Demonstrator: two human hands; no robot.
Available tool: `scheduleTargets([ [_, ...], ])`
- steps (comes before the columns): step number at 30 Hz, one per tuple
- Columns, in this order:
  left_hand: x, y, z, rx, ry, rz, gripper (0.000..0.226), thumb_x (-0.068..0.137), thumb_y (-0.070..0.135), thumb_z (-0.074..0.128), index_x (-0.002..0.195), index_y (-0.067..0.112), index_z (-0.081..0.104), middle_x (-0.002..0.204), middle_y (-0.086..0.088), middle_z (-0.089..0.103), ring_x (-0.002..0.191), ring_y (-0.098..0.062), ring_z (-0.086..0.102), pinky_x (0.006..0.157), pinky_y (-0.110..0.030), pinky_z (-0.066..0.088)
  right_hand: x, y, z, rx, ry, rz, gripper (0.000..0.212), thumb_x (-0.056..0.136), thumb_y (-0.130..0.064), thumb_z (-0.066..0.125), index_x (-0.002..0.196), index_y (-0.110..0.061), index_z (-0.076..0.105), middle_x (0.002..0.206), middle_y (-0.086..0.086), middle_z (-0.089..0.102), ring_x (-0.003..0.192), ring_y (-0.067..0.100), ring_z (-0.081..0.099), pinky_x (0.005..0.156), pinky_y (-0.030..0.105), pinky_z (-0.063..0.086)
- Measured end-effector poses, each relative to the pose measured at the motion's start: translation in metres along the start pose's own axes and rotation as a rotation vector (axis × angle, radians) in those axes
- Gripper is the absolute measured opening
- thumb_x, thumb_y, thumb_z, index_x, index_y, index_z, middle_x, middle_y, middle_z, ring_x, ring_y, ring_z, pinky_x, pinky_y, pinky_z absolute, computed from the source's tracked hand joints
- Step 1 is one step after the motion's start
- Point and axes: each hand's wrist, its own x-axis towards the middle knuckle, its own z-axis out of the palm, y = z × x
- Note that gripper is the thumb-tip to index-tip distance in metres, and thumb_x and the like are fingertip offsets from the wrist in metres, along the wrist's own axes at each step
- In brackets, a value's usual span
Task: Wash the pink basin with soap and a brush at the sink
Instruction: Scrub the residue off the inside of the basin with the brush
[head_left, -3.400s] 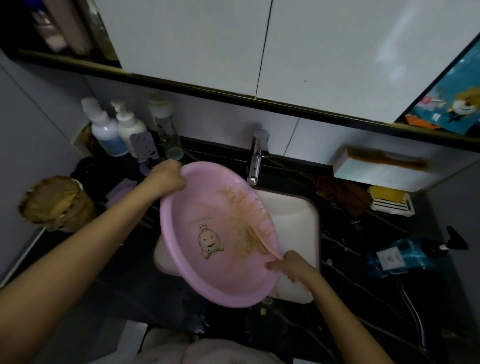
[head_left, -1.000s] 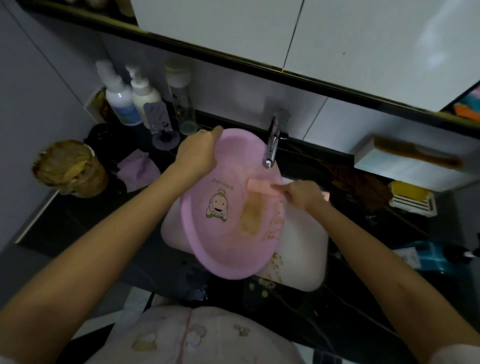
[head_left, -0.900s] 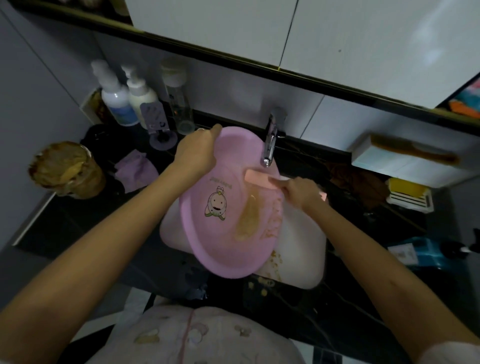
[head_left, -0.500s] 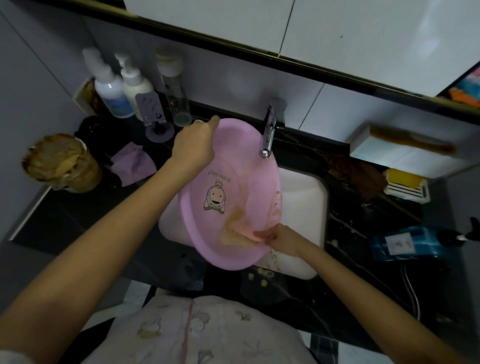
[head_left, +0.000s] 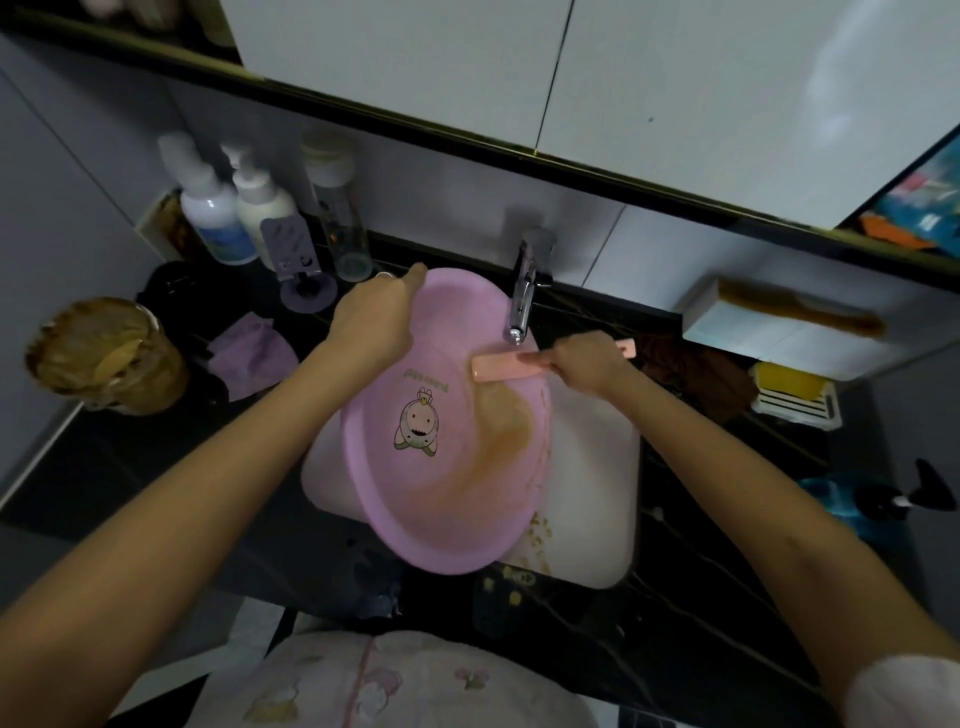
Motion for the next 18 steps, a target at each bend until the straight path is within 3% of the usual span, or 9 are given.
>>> scheduleTargets([
  [2, -0.001, 0.0, 0.0, 0.008, -0.002, -0.003, 0.073, 0.078, -0.008, 0.051, 0.144, 0.015, 0.027, 0.106, -0.02, 0.051, 0.088, -0.039, 0.055, 0.059, -0.037, 0.035, 0.003, 0.013, -0.007, 0.037, 0.12, 0.0, 0.045, 0.099, -0.027, 0.04, 0.139, -0.048, 0.036, 0.092, 0.007, 0.062, 0.083, 0.028, 0.063, 0.057, 0.031, 0.035],
  [4, -0.001, 0.0, -0.001, 0.01, -0.001, -0.006, 0.074, 0.078, -0.008, 0.051, 0.144, 0.015, 0.027, 0.102, -0.02, 0.051, 0.086, -0.039, 0.055, 0.058, -0.037, 0.035, -0.002, 0.023, -0.003, 0.067, 0.116, 0.034, 0.045, 0.099, -0.028, 0.042, 0.138, -0.048, 0.037, 0.089, 0.007, 0.063, 0.08, 0.027, 0.063, 0.057, 0.03, 0.037],
  [8, -0.002, 0.003, -0.003, 0.017, -0.005, -0.003, 0.075, 0.078, -0.009, 0.051, 0.145, 0.015, 0.026, 0.103, -0.019, 0.051, 0.084, -0.037, 0.054, 0.059, -0.037, 0.036, -0.011, 0.023, 0.012, 0.032, -0.232, -0.05, 0.042, 0.1, -0.03, 0.037, 0.136, -0.052, 0.038, 0.111, 0.0, 0.065, 0.096, 0.021, 0.063, 0.065, 0.026, 0.039],
  [12, -0.002, 0.007, -0.004, 0.037, 0.001, -0.007, 0.074, 0.079, -0.009, 0.051, 0.144, 0.014, 0.026, 0.105, -0.02, 0.051, 0.086, -0.038, 0.055, 0.059, -0.037, 0.035, -0.002, 0.028, 0.005, 0.091, 0.055, 0.064, 0.039, 0.1, -0.035, 0.038, 0.135, -0.052, 0.038, 0.099, 0.003, 0.064, 0.091, 0.024, 0.063, 0.063, 0.03, 0.04],
  [16, -0.003, 0.007, -0.004, 0.034, 0.004, -0.006, 0.076, 0.077, -0.009, 0.051, 0.145, 0.015, 0.025, 0.105, -0.02, 0.051, 0.083, -0.036, 0.054, 0.058, -0.036, 0.035, -0.01, 0.018, 0.024, 0.127, -0.197, 0.034, 0.038, 0.1, -0.035, 0.037, 0.133, -0.054, 0.04, 0.114, 0.001, 0.064, 0.1, 0.023, 0.063, 0.07, 0.03, 0.043],
  [18, -0.002, 0.007, -0.003, 0.038, -0.001, -0.003, 0.077, 0.078, -0.009, 0.051, 0.146, 0.015, 0.024, 0.106, -0.02, 0.051, 0.08, -0.034, 0.052, 0.059, -0.036, 0.035, -0.011, 0.02, 0.022, 0.083, -0.089, 0.035, 0.04, 0.1, -0.034, 0.038, 0.136, -0.052, 0.038, 0.11, 0.004, 0.063, 0.096, 0.025, 0.063, 0.067, 0.031, 0.041],
])
